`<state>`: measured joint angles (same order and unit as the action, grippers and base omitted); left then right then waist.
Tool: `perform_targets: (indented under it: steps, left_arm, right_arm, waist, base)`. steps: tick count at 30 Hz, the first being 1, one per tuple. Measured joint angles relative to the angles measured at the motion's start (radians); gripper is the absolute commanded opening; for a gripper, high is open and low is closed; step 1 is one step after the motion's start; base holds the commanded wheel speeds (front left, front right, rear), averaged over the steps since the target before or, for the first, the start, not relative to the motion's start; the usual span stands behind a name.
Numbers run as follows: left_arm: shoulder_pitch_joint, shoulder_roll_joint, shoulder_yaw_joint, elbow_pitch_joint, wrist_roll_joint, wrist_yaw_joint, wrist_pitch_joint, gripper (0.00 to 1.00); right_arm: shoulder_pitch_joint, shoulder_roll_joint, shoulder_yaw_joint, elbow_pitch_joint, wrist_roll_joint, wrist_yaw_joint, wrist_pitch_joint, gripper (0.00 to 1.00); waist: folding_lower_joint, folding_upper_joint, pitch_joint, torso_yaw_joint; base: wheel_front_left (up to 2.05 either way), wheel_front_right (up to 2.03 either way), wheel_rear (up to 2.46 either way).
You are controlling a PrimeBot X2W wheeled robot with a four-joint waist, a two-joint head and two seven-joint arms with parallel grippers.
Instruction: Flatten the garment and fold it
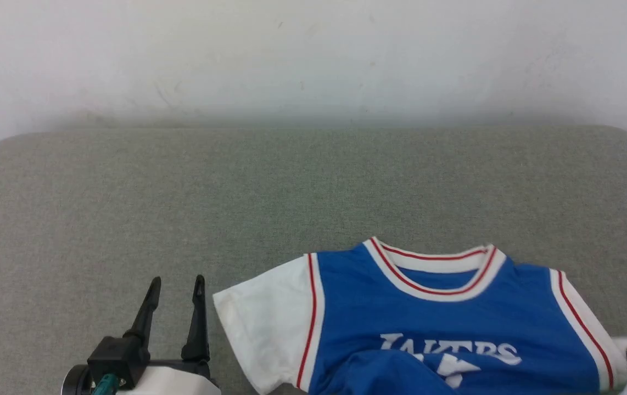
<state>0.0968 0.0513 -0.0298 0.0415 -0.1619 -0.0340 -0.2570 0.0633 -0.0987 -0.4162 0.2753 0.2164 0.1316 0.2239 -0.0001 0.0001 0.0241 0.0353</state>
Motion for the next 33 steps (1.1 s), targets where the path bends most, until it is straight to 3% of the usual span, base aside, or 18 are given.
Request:
perform_targets:
  steps: [2, 3, 4, 5, 12, 18, 23, 33]
  left_arm:
    - [0.001, 0.0, 0.001, 0.01, 0.0, 0.0, 0.0, 1.0]
    - [0.003, 0.0, 0.002, 0.013, 0.0, 0.0, 0.0, 1.0]
    - [0.005, 0.0, 0.005, 0.019, 0.0, 0.0, 0.0, 1.0]
    - [0.006, 0.001, 0.006, 0.026, 0.0, 0.0, 0.0, 1.0]
    - [0.019, 0.008, 0.009, 0.071, 0.0, 0.0, 0.002, 1.0]
    - [0.013, 0.026, 0.004, 0.091, -0.011, -0.009, 0.071, 1.0]
    - [-0.044, 0.044, -0.026, 0.131, -0.022, -0.034, 0.18, 1.0]
    - [-0.275, 0.102, -0.133, 0.33, -0.069, -0.081, 0.523, 1.0]
  right_arm:
    - [0.031, 0.034, -0.052, 0.0, -0.032, 0.0, -0.02, 0.0]
    - [0.044, 0.04, -0.063, 0.002, -0.044, 0.0, -0.025, 0.11]
    - [0.052, 0.043, -0.067, 0.007, -0.044, 0.0, -0.032, 0.42]
    - [0.056, 0.044, -0.062, 0.008, -0.045, 0.0, -0.046, 1.0]
    - [0.056, 0.045, 0.016, -0.047, -0.039, 0.0, -0.228, 1.0]
    - [0.067, 0.046, 0.171, -0.183, -0.048, 0.0, -0.257, 1.0]
    - [0.106, 0.046, 0.268, -0.275, -0.048, 0.0, -0.243, 1.0]
    - [0.146, 0.047, 0.456, -0.437, -0.055, 0.0, -0.184, 1.0]
  waist:
    - [0.0, 0.0, -0.006, 0.0]
    - [0.0, 0.0, -0.009, 0.0]
    - [0.0, 0.0, -0.011, 0.0]
    - [0.0, 0.0, -0.014, -0.001]
    - [0.0, 0.0, -0.041, -0.003]
    - [0.0, 0.0, -0.059, -0.004]
    - [-0.0001, 0.0, -0.057, -0.008]
    - [0.0001, 0.0, -0.007, -0.043]
  base:
    - [0.0, 0.0, 0.0]
    - [0.0, 0.0, 0.0]
    - [0.0, 0.0, 0.0]
    - [0.0, 0.0, 0.0]
    - [0.0, 0.0, 0.0]
    - [0.0, 0.0, 0.0]
    - [0.0, 0.0, 0.0]
    - [0.0, 0.0, 0.0]
